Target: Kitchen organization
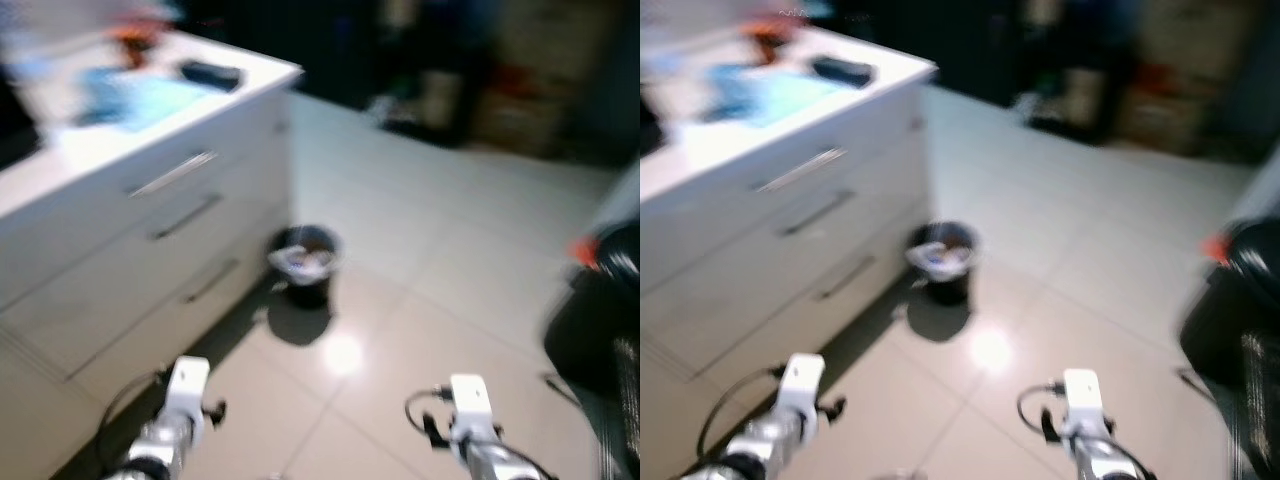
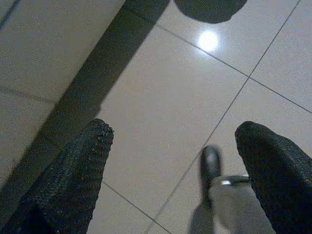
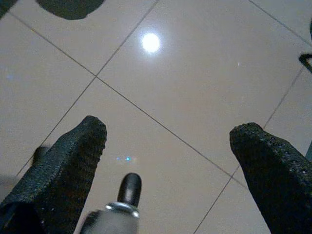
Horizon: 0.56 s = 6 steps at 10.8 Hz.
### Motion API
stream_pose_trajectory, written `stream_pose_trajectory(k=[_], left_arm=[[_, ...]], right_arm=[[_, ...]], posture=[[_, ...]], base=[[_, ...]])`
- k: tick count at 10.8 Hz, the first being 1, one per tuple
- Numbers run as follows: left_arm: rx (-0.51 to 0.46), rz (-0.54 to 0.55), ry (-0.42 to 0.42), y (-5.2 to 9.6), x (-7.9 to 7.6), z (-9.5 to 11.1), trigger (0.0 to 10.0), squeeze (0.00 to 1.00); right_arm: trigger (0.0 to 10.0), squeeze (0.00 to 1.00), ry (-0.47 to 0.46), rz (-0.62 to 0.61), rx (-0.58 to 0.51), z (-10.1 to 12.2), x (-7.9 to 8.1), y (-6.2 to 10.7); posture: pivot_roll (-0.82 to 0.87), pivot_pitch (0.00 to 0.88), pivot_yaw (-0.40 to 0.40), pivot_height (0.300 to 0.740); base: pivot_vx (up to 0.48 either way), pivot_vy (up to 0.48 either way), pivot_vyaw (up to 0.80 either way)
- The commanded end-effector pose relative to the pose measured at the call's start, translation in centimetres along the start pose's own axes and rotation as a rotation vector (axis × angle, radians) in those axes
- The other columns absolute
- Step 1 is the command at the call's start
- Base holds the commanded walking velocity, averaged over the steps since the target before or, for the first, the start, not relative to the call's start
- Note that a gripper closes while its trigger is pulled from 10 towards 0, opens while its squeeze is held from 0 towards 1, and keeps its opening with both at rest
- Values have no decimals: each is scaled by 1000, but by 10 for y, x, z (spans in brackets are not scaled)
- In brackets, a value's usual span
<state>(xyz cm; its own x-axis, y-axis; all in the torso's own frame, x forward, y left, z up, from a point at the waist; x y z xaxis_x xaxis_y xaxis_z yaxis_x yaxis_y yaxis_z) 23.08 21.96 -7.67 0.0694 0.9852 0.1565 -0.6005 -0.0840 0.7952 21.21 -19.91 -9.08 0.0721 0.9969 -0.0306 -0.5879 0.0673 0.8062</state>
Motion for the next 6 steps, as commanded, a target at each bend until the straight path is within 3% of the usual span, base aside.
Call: stream_pose_trajectory(k=[1,6], left_arm=[[2,13,12,0,5,1,10000,0],[9,-23,19,1,4,-1,10000,0]], right_arm=[[10000,0,-6,12,-3,2,5,-1],[10000,0,3,13,-5,4,6,-1]], posture=[[43,0,-11,740],[41,0,-13,740]], base=[[0,0,800],[0,0,800]])
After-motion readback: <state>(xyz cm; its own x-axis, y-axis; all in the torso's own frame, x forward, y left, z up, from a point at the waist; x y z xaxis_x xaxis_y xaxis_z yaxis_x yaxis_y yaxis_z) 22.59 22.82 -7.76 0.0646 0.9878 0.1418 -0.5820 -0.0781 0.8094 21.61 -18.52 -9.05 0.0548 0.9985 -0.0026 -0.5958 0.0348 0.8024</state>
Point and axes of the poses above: a point about 5 cm out from each wrist's last joint towards the gripper, its own y axis pointing back from the gripper into the wrist, its own z axis along the axis of the wrist's last joint, x = y × z, the point moved 2 cm from there along -y, pointing out of the wrist towards the gripper, and after that the axes turned 3 degrees about -y, right-handed, at the moved point
